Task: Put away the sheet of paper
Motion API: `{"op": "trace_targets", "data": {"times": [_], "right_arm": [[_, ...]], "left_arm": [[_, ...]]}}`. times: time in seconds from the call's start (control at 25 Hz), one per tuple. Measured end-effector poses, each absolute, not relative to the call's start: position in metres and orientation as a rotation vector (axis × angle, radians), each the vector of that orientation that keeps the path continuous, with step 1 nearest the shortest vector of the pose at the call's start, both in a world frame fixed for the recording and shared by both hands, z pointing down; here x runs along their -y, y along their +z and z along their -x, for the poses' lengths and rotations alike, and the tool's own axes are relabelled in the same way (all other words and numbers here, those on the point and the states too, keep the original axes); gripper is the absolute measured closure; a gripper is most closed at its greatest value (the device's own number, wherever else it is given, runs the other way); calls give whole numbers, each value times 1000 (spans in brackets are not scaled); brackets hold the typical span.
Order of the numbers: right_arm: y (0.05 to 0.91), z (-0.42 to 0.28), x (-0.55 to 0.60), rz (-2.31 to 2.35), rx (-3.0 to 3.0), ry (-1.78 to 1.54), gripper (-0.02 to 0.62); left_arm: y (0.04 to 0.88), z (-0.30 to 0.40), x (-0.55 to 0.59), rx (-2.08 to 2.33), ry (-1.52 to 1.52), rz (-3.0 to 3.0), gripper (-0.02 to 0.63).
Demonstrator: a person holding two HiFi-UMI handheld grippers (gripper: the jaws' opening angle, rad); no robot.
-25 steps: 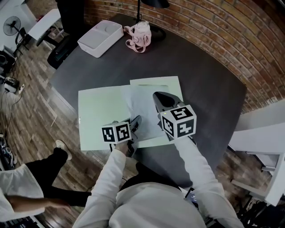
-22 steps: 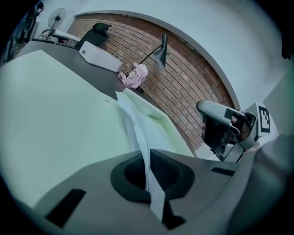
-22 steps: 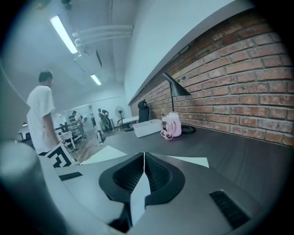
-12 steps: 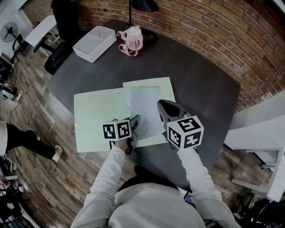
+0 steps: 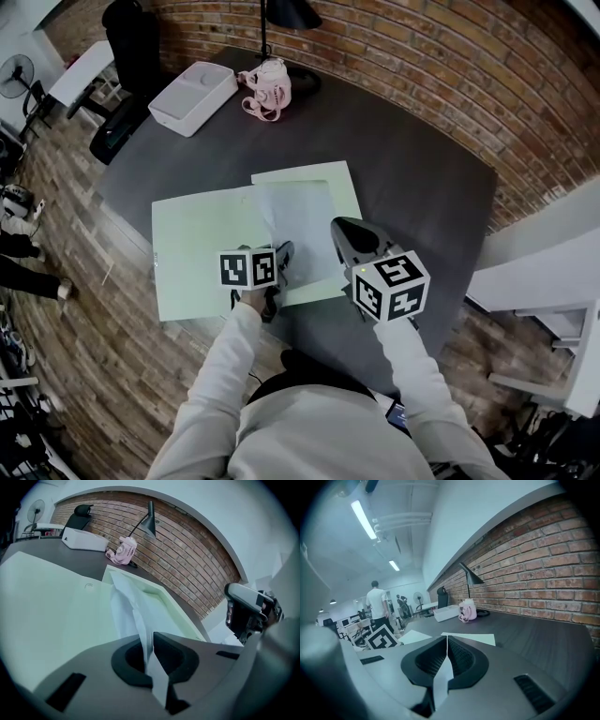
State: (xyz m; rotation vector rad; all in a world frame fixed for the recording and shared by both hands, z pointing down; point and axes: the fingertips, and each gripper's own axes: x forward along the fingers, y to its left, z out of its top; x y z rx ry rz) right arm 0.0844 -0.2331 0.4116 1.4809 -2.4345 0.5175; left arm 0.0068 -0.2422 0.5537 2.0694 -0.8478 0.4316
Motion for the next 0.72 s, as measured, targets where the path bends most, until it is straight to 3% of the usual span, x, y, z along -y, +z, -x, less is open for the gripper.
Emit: {"op": "trace_targets", "data": {"times": [0.16,0.44,0.72], "right_arm": [[409,-85,228,-1487,2435,511,566],[406,-84,219,-1482,2443,505,566],[404,-81,208,-1477,2456,508,566]], "left_arm": [[553,-10,237,842,459,-2085,582],[552,-2,225,895,520,-2088,444],[546,22,220,1012,559,-2091,400]]}}
